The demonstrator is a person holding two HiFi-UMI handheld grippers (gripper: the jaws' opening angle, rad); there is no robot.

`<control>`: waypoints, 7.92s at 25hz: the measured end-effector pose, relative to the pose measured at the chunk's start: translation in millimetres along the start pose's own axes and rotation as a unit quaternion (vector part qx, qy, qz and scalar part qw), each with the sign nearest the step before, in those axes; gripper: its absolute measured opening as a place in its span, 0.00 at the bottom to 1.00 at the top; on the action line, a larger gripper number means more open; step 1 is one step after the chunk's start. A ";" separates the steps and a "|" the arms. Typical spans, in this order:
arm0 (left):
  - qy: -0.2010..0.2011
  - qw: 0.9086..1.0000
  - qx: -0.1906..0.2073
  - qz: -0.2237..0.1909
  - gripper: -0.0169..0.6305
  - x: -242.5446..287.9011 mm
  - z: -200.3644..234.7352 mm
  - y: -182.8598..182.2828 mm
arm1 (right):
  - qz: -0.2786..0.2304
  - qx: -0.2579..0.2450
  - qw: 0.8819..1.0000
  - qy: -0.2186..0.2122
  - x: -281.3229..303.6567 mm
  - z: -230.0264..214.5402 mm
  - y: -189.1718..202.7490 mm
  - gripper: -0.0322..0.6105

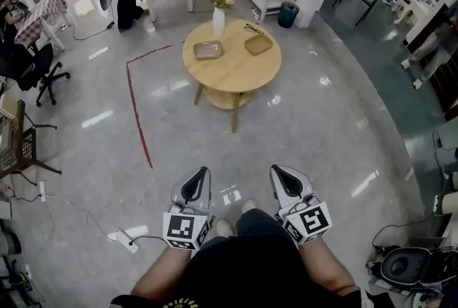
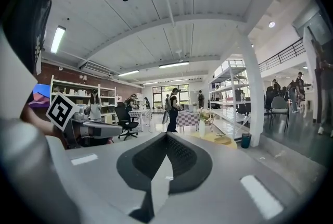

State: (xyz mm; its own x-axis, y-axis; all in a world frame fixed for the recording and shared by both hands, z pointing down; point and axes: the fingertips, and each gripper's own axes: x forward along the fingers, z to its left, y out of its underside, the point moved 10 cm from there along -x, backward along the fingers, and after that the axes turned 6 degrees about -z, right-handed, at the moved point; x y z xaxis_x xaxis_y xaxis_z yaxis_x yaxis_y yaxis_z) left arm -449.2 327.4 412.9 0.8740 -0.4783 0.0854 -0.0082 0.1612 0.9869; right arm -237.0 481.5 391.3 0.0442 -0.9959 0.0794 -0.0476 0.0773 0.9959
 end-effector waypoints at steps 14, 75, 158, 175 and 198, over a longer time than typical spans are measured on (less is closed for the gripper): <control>0.004 1.000 -0.004 0.012 0.03 46.5 -0.1 4.2 | 0.009 0.016 1.000 -0.003 29.3 -41.2 13.3 0.04; -0.016 1.000 -0.001 -0.004 0.03 263.0 2.9 -28.2 | -0.012 0.032 0.999 -0.037 151.5 -228.5 -2.0 0.05; 0.014 0.999 0.005 0.041 0.03 371.8 167.4 -51.5 | -0.008 0.040 0.999 0.028 330.1 -234.4 -20.5 0.05; 0.012 0.999 0.004 0.040 0.03 429.8 147.1 -56.3 | -0.007 0.052 0.998 0.025 341.5 -294.6 -23.4 0.05; -0.056 0.998 0.022 -0.001 0.03 490.9 110.5 -60.1 | -0.012 0.037 0.998 -0.044 362.3 -374.1 -19.6 0.05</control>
State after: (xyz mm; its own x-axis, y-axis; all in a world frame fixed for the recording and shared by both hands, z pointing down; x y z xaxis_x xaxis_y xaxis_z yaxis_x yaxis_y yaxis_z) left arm -73.3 -12.5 410.6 0.8145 -0.5721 0.0958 -0.0302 0.1231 0.9919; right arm 153.3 137.1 417.0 -0.0412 -0.9980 0.0476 -0.1216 0.0522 0.9912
